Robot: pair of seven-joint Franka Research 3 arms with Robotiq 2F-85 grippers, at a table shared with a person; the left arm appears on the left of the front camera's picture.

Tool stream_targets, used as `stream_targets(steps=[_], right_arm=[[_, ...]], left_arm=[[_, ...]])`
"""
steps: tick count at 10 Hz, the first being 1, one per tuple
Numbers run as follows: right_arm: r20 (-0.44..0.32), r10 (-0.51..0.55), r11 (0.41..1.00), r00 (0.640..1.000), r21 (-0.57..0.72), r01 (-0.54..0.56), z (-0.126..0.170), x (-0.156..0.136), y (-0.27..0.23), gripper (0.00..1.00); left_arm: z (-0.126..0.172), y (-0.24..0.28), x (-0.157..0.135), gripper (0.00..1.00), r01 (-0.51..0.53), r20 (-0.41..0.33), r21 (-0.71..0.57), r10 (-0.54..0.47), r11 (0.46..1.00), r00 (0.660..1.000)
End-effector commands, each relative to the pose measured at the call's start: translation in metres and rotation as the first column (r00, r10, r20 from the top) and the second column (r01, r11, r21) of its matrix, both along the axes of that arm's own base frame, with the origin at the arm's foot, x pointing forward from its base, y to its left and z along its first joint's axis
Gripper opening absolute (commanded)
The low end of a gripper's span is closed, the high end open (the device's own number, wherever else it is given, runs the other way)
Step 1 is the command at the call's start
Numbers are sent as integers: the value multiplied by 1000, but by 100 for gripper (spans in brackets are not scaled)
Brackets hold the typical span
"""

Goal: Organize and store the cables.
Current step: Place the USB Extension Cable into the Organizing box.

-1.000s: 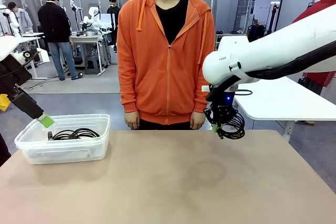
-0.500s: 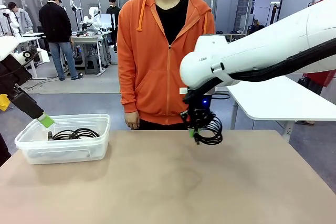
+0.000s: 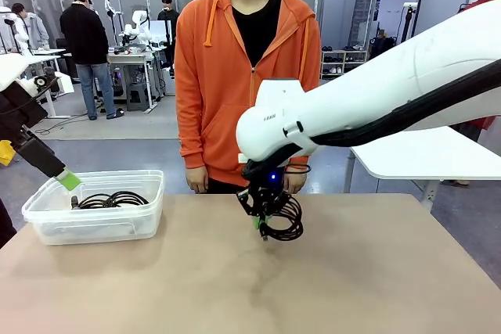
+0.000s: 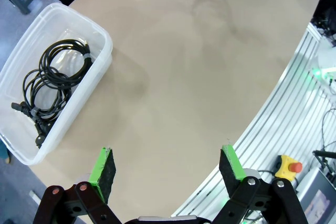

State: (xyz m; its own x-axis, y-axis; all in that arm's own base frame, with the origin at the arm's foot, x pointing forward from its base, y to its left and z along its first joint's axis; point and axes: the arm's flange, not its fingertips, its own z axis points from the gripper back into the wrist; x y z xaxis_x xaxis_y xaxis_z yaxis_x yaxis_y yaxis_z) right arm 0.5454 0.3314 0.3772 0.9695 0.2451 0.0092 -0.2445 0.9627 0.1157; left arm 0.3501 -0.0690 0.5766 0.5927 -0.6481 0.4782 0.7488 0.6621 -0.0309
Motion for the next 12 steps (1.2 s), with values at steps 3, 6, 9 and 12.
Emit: stream_targets(steps=[3,6,9,12], right_arm=[[-18,-46,998,999,36,46,-40,-8,16,1],[-41,-45,998,998,34,46,-61,-12,24,1],[-48,-35,997,998,60,38,-61,-19,25,34],[-24,-41,997,999,62,42,-51,-25,19,81]], left_arm=[[0,-1,0,100,-5,6,-17,5,1000,1000],[0,-1,0,100,-5,6,-17,5,1000,1000],[0,-1,0,100,-5,6,-17,5,1000,1000],[0,-1,0,100,-5,6,-17,5,1000,1000]])
